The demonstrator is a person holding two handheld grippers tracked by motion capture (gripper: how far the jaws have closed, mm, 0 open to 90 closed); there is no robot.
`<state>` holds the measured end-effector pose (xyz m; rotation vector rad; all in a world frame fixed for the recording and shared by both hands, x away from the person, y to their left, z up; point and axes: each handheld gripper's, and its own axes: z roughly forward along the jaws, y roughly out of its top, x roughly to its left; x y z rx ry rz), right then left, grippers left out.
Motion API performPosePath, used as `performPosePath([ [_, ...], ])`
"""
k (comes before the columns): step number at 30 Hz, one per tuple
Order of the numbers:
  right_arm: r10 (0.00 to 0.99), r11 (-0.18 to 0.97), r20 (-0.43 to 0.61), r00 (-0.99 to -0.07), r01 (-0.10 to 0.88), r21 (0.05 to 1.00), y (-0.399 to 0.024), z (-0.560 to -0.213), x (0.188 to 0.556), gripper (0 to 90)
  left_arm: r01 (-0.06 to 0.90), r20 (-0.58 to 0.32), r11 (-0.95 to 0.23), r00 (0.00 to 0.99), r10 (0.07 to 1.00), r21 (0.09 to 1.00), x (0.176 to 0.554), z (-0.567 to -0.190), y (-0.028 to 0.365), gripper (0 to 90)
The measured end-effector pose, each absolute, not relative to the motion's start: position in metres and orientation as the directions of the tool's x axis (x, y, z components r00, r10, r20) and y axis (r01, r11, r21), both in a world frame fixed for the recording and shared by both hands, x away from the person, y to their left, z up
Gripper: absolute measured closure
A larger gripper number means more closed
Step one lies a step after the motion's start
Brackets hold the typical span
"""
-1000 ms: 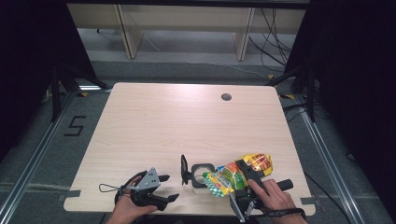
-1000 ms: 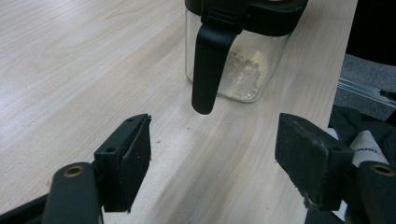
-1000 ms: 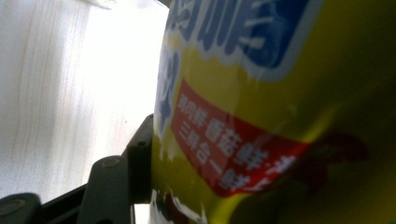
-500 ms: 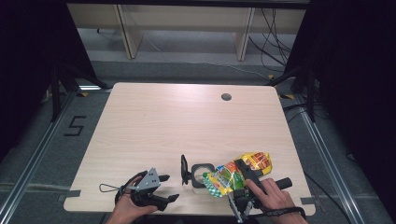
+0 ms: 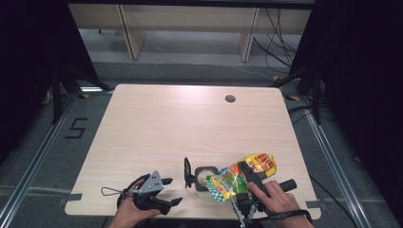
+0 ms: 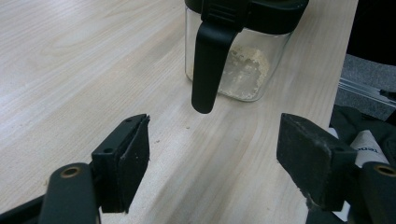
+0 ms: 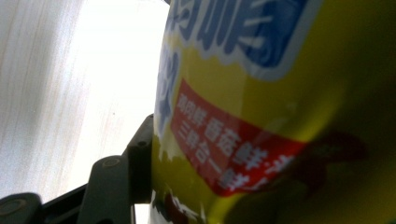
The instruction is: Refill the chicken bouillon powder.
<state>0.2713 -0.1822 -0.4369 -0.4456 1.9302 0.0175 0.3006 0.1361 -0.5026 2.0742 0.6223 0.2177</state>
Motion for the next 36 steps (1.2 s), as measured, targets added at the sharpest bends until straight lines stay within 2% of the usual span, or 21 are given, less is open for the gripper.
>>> performPosePath([
  [9,-0.285,0.933,-0.897,-0.338,-0.311,-0.180,-0.1830,-0.4384,0.2711,42.6,0.347,-0.088,-0.436,0.854,0.512,0.830,0.3004,-0.5026,0.1362,25.4],
  [10,-0.289,0.930,-0.901,-0.323,-0.319,-0.184,-0.1826,-0.4380,0.2714,42.6,0.339,-0.067,-0.458,0.856,0.512,0.822,0.3010,-0.5017,0.1377,25.4],
  [13,-0.297,0.932,-0.894,-0.335,-0.304,-0.196,-0.1827,-0.4367,0.2695,42.6,0.346,-0.086,-0.436,0.854,0.514,0.831,0.3002,-0.5023,0.1365,25.4],
  [14,-0.270,0.942,-0.898,-0.348,-0.286,-0.173,-0.1837,-0.4376,0.2684,42.6,0.347,-0.087,-0.434,0.853,0.514,0.831,0.3002,-0.5023,0.1364,25.4],
  [15,-0.305,0.930,-0.893,-0.332,-0.307,-0.204,-0.1827,-0.4356,0.2694,42.6,0.338,-0.068,-0.457,0.857,0.511,0.823,0.3011,-0.5016,0.1378,25.4],
  [16,-0.322,0.925,-0.888,-0.328,-0.309,-0.221,-0.1825,-0.4344,0.2695,42.6,0.348,-0.087,-0.435,0.853,0.515,0.831,0.3001,-0.5022,0.1364,25.4],
  [23,-0.322,0.921,-0.895,-0.308,-0.323,-0.220,-0.1821,-0.4353,0.2701,42.6,0.341,-0.074,-0.446,0.854,0.515,0.827,0.3006,-0.5018,0.1375,25.2],
  [25,-0.301,0.932,-0.896,-0.327,-0.299,-0.204,-0.1826,-0.4370,0.2684,42.6,0.341,-0.072,-0.449,0.854,0.516,0.826,0.3004,-0.5018,0.1372,25.1],
  [36,-0.343,0.917,-0.885,-0.313,-0.318,-0.243,-0.1813,-0.4349,0.2683,42.7,0.341,-0.077,-0.446,0.856,0.512,0.828,0.3002,-0.5019,0.1368,25.1],
])
